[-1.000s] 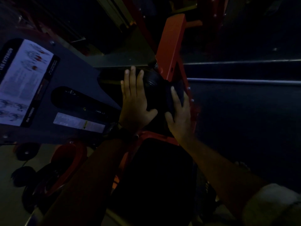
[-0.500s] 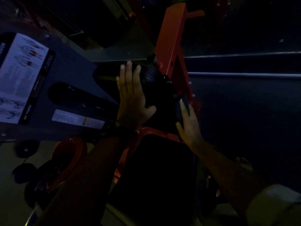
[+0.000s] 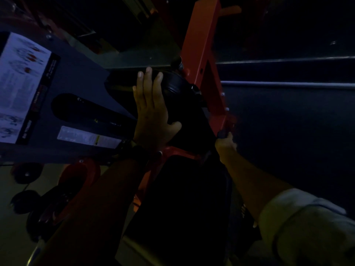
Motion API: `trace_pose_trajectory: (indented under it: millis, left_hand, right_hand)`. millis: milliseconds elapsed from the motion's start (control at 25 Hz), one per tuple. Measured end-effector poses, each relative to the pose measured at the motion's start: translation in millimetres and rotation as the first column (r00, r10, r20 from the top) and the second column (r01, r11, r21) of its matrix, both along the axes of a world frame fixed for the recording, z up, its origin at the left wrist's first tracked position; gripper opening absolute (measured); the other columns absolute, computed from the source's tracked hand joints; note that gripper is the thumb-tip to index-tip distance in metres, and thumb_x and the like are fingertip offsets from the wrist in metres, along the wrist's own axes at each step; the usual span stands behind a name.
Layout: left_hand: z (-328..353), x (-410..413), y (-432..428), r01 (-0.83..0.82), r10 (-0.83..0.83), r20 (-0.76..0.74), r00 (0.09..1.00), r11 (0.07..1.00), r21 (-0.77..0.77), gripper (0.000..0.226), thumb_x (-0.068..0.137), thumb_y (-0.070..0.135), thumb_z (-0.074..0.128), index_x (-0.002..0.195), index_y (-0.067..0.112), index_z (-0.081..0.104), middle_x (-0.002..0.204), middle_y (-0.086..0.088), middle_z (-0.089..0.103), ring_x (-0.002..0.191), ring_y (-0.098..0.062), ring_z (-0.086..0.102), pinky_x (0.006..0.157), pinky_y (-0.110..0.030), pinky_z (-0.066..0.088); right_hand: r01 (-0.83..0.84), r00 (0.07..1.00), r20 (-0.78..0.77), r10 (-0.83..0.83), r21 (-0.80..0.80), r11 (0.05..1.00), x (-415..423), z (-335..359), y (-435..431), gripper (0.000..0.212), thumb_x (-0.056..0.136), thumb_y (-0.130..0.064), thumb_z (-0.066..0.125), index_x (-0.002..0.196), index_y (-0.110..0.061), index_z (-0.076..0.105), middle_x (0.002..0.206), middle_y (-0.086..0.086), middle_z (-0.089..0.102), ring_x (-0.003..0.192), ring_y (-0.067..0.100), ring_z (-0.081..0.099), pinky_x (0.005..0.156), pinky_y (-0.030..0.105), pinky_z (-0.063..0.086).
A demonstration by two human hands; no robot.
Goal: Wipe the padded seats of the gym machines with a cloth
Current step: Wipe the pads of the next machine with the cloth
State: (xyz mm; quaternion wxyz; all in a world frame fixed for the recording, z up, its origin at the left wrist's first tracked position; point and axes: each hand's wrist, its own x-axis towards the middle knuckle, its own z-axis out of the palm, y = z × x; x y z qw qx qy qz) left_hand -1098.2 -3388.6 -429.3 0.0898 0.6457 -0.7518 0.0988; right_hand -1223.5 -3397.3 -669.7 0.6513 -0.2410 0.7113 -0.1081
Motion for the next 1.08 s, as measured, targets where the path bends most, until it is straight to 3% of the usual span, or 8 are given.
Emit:
trace_pose_trajectory:
  millis: [120, 240, 320, 520, 720, 840, 960, 1080]
  left_hand:
    - [-1.2, 0.7, -1.5, 0.008, -0.008, 0.001, 1.0, 1.0, -0.006, 0.11, 0.06, 0.035, 0.063, 0.154, 0.004, 0.015, 0.163, -0.028, 0.012, 0.152, -0.047, 0.004, 0.121, -0.06, 0.001]
    - [-2.8, 1.2, -1.6, 0.006, -0.006, -0.009, 1.0, 1.0, -0.007, 0.11, 0.06, 0.035, 0.065, 0.153, 0.006, 0.015, 0.162, -0.029, 0.013, 0.152, -0.046, 0.004, 0.12, -0.063, 0.003]
    - [-3.3, 0.5, -2.2, 0.01, -0.01, -0.027, 1.0, 1.0, -0.009, 0.108, 0.06, 0.037, 0.063, 0.153, 0.009, 0.014, 0.162, -0.029, 0.013, 0.152, -0.046, 0.004, 0.12, -0.062, 0.003]
    - [-3.2, 0.0, -1.9, 0.013, -0.014, -0.01, 1.0, 0.999, -0.035, 0.108, 0.061, 0.037, 0.065, 0.152, 0.001, 0.019, 0.161, -0.031, 0.016, 0.151, -0.048, 0.007, 0.119, -0.067, 0.008]
    - [-2.7, -0.1, -2.5, 0.017, -0.018, -0.019, 1.0, 0.999, -0.032, 0.109, 0.06, 0.034, 0.067, 0.152, -0.003, 0.021, 0.161, -0.031, 0.017, 0.15, -0.046, 0.007, 0.119, -0.065, 0.006]
    - [-3.0, 0.9, -1.6, 0.011, -0.012, -0.009, 1.0, 1.0, -0.023, 0.11, 0.06, 0.036, 0.067, 0.152, -0.003, 0.021, 0.161, -0.031, 0.016, 0.151, -0.046, 0.006, 0.118, -0.064, 0.005]
    - [-3.9, 0.8, -2.4, 0.01, -0.011, -0.027, 1.0, 1.0, -0.028, 0.108, 0.061, 0.038, 0.064, 0.152, -0.004, 0.022, 0.161, -0.031, 0.016, 0.15, -0.047, 0.006, 0.118, -0.064, 0.004]
    - [-3.2, 0.5, -3.0, 0.007, -0.008, -0.028, 1.0, 0.999, -0.034, 0.111, 0.06, 0.037, 0.067, 0.152, -0.005, 0.022, 0.161, -0.031, 0.015, 0.151, -0.045, 0.005, 0.119, -0.062, 0.001]
  right_hand:
    - [-0.022, 0.997, -0.071, 0.022, -0.001, 1.0, -0.3, 13.0, 6.3, 0.053, 0.1, -0.032, 0.05, 0.15, -0.027, 0.036, 0.147, 0.021, 0.039, 0.131, 0.043, 0.044, 0.109, 0.055, 0.038]
    - [0.194, 0.971, 0.145, -0.188, -0.029, 0.981, 0.2, 16.1, 22.5, 0.047, 0.094, -0.039, 0.05, 0.139, -0.027, 0.057, 0.134, 0.005, 0.055, 0.12, 0.031, 0.054, 0.105, 0.043, 0.043]
    - [0.352, 0.904, 0.27, -0.331, -0.032, 0.935, -1.6, 21.4, 30.0, 0.051, 0.093, -0.045, 0.053, 0.143, -0.034, 0.054, 0.128, -0.01, 0.05, 0.116, 0.017, 0.047, 0.109, 0.038, 0.037]
    - [0.516, 0.776, 0.388, -0.498, 0.063, 0.854, 10.2, 19.3, 25.3, 0.051, 0.087, -0.04, 0.057, 0.138, -0.038, 0.057, 0.138, 0.002, 0.057, 0.119, 0.024, 0.058, 0.107, 0.045, 0.047]
    - [0.479, 0.857, 0.332, -0.393, -0.236, 0.845, 11.0, 63.8, 19.0, 0.046, 0.1, -0.035, 0.051, 0.146, -0.038, 0.05, 0.139, -0.008, 0.048, 0.122, 0.014, 0.048, 0.106, 0.034, 0.04]
    - [0.437, 0.884, 0.299, -0.36, -0.249, 0.865, 6.8, 69.1, 17.4, 0.046, 0.1, -0.038, 0.05, 0.146, -0.036, 0.05, 0.144, -0.002, 0.05, 0.131, 0.02, 0.05, 0.111, 0.04, 0.041]
    - [0.393, 0.912, 0.303, -0.275, -0.462, 0.795, 8.8, 89.6, 26.1, 0.048, 0.103, -0.034, 0.05, 0.15, -0.035, 0.043, 0.147, -0.01, 0.042, 0.127, 0.006, 0.043, 0.103, 0.026, 0.039]
    - [0.35, 0.932, 0.279, -0.232, -0.525, 0.776, 4.6, 93.9, 21.8, 0.048, 0.105, -0.03, 0.047, 0.153, -0.03, 0.041, 0.151, -0.003, 0.042, 0.133, 0.012, 0.044, 0.098, 0.022, 0.036]
